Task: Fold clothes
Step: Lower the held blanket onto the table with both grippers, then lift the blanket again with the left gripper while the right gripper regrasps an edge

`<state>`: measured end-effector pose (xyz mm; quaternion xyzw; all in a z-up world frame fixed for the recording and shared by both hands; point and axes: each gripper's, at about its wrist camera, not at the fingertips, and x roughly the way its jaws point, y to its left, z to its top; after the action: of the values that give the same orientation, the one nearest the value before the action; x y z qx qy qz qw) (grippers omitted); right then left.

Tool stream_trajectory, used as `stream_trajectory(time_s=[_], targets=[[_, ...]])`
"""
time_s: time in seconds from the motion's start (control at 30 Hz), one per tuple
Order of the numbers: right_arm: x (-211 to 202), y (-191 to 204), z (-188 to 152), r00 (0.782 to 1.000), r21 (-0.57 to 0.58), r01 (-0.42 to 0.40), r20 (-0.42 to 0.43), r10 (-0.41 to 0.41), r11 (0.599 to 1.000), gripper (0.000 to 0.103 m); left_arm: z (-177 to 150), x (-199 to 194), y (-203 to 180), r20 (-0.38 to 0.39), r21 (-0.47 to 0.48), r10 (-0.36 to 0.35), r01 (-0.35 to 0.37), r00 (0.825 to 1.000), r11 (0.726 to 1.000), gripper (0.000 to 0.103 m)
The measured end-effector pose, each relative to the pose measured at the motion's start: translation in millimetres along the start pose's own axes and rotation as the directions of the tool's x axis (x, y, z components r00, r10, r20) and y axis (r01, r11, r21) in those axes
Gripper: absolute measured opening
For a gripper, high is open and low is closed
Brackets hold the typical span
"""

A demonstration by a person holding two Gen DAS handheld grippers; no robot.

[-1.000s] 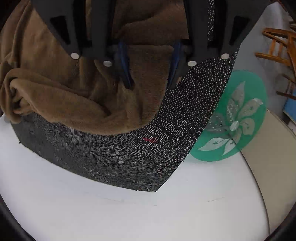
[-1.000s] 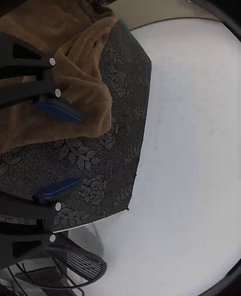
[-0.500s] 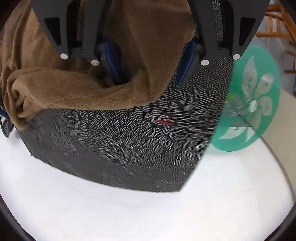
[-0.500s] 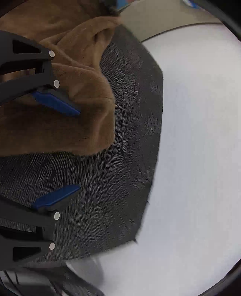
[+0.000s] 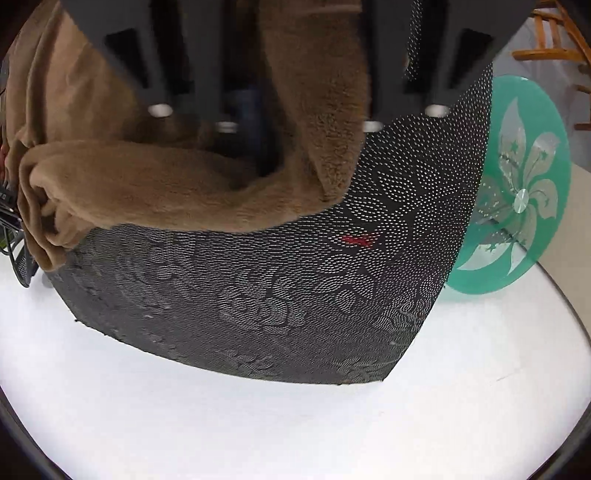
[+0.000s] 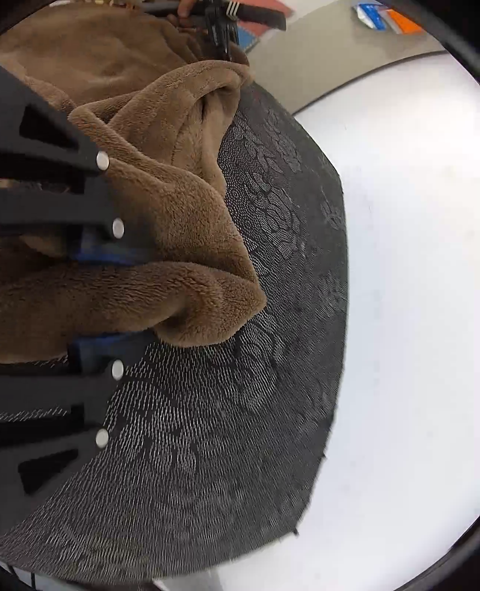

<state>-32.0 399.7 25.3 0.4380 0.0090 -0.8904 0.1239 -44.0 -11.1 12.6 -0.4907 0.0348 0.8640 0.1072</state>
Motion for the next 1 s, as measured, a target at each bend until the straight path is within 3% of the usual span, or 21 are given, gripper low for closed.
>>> stream_trajectory(time_s=[0.2, 0.23, 0.27, 0.37, 0.47, 0.57, 0.6, 0.63, 0.67, 0.73, 0.83, 1.0], targets=[[-55, -5, 2, 0.980, 0.056, 0.050, 0.187, -0.060, 0.997, 0.024, -4, -33, 0, 0.111, -0.060, 0.067, -0.061, 0.992, 0.996, 0.013], [-66, -5, 3, 0.969, 0.064, 0.087, 0.228, -0.099, 0.994, 0.024, -2, -41, 2, 0.141, -0.090, 0.076, -0.063, 0.987, 0.994, 0.012], [-78, -6, 4, 0.951, 0.072, 0.134, 0.272, -0.149, 0.988, 0.015, -1, -50, 2, 0.173, -0.108, 0.095, -0.076, 0.980, 0.991, 0.012], [-113, -7, 7, 0.870, 0.111, 0.271, 0.396, -0.293, 0.956, 0.010, 2, -76, -5, 0.262, -0.131, 0.128, -0.096, 0.956, 0.987, 0.012], [-135, -11, 9, 0.838, 0.125, 0.279, 0.453, -0.305, 0.952, 0.011, 4, -89, -14, 0.296, -0.123, 0.117, -0.084, 0.948, 0.989, 0.012], [-122, -18, 11, 0.913, 0.084, 0.153, 0.370, -0.173, 0.985, 0.014, 4, -95, -20, 0.300, -0.116, 0.110, -0.079, 0.948, 0.990, 0.012], [-115, -18, 10, 0.928, 0.079, 0.139, 0.338, -0.158, 0.987, 0.018, 3, -95, -20, 0.296, -0.121, 0.113, -0.080, 0.949, 0.989, 0.012], [-108, -16, 8, 0.936, 0.072, 0.134, 0.317, -0.150, 0.988, 0.036, 2, -95, -19, 0.292, -0.125, 0.115, -0.081, 0.950, 0.989, 0.012], [-101, -15, 6, 0.943, 0.065, 0.127, 0.301, -0.140, 0.990, 0.070, 1, -93, -16, 0.282, -0.134, 0.117, -0.082, 0.952, 0.988, 0.012], [-90, -15, 1, 0.946, 0.074, 0.093, 0.306, -0.111, 0.993, 0.095, 0, -87, -9, 0.260, -0.154, 0.122, -0.083, 0.958, 0.985, 0.012], [-76, -25, -1, 0.964, 0.111, 0.049, 0.255, -0.076, 0.993, 0.095, -2, -74, 4, 0.228, -0.187, 0.119, -0.076, 0.966, 0.979, 0.012], [-19, -41, 9, 0.994, 0.183, -0.018, 0.112, -0.002, 0.983, 0.095, -8, -51, 13, 0.192, -0.214, 0.119, -0.077, 0.974, 0.974, 0.012]])
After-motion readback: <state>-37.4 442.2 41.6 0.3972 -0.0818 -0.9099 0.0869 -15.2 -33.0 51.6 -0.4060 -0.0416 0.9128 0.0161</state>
